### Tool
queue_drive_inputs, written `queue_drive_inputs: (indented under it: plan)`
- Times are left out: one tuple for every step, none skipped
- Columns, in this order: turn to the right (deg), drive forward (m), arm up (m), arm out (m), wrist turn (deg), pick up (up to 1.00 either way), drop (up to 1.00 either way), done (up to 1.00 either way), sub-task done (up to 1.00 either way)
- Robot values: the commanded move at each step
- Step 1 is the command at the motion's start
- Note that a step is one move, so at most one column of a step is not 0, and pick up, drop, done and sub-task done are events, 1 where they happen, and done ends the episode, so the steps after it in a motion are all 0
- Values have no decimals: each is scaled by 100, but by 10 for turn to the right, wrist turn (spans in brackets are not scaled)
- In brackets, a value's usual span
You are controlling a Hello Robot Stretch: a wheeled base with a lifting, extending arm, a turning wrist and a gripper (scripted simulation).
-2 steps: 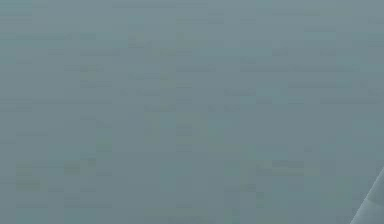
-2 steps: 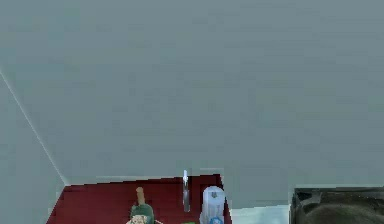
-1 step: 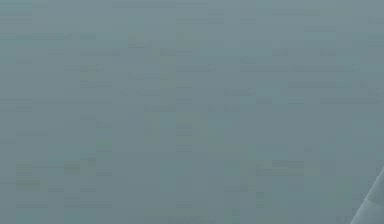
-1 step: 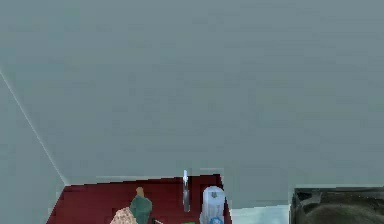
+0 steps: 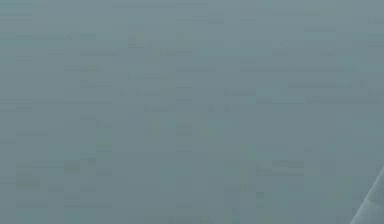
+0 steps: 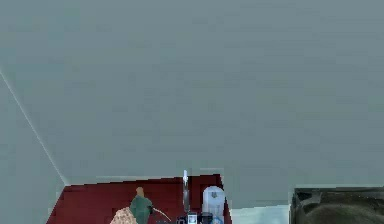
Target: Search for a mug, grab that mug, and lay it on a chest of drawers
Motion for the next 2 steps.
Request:
queue_drive_inputs:
  plan:
    - [0,0,0,-8,0,0,0,0,0]
    - [0,0,0,0,0,0,0,100,0]
